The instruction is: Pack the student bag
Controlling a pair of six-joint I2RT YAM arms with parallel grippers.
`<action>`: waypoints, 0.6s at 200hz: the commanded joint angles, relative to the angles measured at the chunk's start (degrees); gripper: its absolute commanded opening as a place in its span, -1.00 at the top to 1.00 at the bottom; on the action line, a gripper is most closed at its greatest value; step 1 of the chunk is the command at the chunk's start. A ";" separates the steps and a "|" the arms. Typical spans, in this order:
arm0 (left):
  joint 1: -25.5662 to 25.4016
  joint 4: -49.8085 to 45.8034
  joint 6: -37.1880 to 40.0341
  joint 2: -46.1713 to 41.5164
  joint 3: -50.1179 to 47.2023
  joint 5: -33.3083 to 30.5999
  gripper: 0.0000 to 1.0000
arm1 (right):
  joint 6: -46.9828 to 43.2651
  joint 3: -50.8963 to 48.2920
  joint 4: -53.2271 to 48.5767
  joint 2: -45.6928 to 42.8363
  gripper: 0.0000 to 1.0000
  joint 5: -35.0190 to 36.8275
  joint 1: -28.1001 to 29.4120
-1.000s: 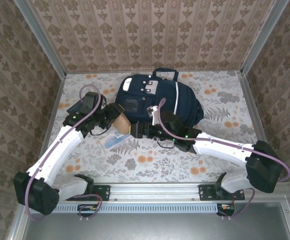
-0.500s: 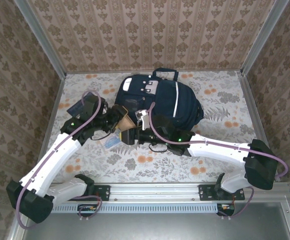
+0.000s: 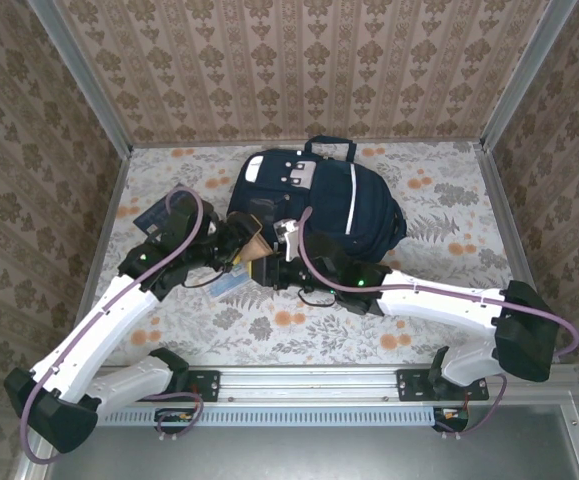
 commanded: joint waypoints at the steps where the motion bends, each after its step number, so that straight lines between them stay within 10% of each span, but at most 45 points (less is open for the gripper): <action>1: -0.27 -1.19 5.10 2.43 4.59 -0.22 -0.60 | -2.87 -0.31 -1.95 -5.55 0.48 5.00 -0.83; 63: -0.56 -3.81 31.06 21.70 25.39 -2.19 -0.60 | 0.52 -8.42 -20.56 -22.64 0.58 8.95 -20.89; 120: -4.47 -6.31 40.58 56.51 57.33 3.78 -0.50 | -0.32 -14.16 -30.78 -31.98 0.57 15.24 -35.38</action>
